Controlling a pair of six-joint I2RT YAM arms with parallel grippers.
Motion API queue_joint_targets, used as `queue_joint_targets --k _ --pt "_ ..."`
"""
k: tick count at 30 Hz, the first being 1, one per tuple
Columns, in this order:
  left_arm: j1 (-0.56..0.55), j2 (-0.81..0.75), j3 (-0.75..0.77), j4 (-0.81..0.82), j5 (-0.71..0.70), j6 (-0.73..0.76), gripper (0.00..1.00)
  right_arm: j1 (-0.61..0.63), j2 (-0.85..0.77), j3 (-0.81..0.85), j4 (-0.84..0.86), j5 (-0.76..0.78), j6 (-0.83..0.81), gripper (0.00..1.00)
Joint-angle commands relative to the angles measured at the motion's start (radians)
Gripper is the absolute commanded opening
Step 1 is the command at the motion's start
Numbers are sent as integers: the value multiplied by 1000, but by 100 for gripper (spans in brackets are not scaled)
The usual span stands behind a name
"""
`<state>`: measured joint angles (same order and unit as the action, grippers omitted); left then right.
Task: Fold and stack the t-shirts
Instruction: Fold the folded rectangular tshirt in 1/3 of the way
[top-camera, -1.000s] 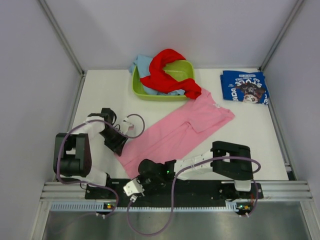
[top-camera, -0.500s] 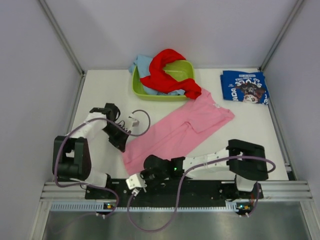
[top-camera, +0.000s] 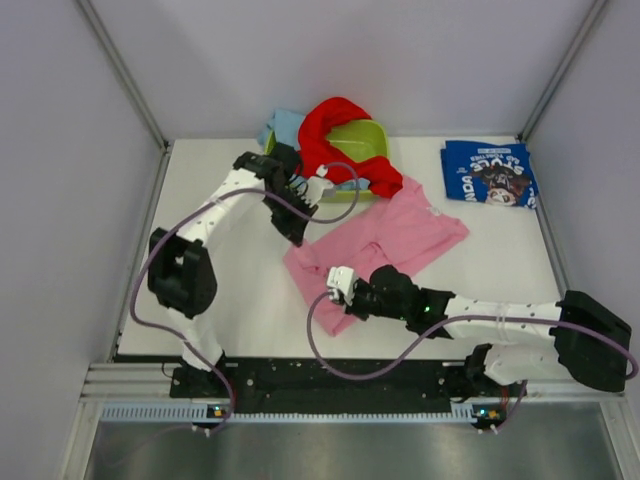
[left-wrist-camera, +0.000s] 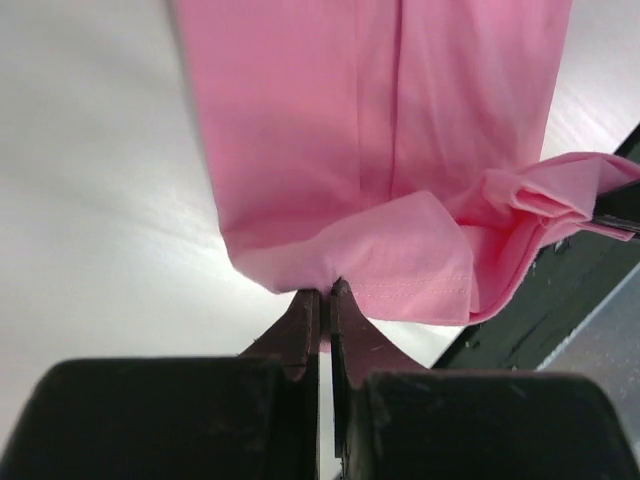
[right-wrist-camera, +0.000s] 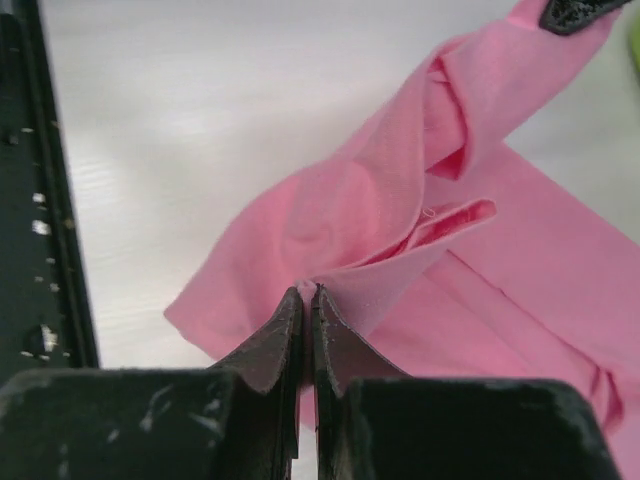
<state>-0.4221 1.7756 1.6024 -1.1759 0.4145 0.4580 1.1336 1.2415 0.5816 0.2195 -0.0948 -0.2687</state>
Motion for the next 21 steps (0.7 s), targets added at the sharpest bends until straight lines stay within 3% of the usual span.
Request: queue_joint_targets --k 1,9,13,21 --pt "-59 163 233 -42 18 -58 0 -103 -97 -58 26 133 65 0" --pt "-107 402 536 -53 7 -105 0 -256 -157 -147 50 165 78 0" --pt "-115 438 557 -2 18 -128 0 -320 -142 -123 61 150 66 0" --pt "-129 484 554 32 7 -130 0 -344 -60 -40 -120 222 -15 0"
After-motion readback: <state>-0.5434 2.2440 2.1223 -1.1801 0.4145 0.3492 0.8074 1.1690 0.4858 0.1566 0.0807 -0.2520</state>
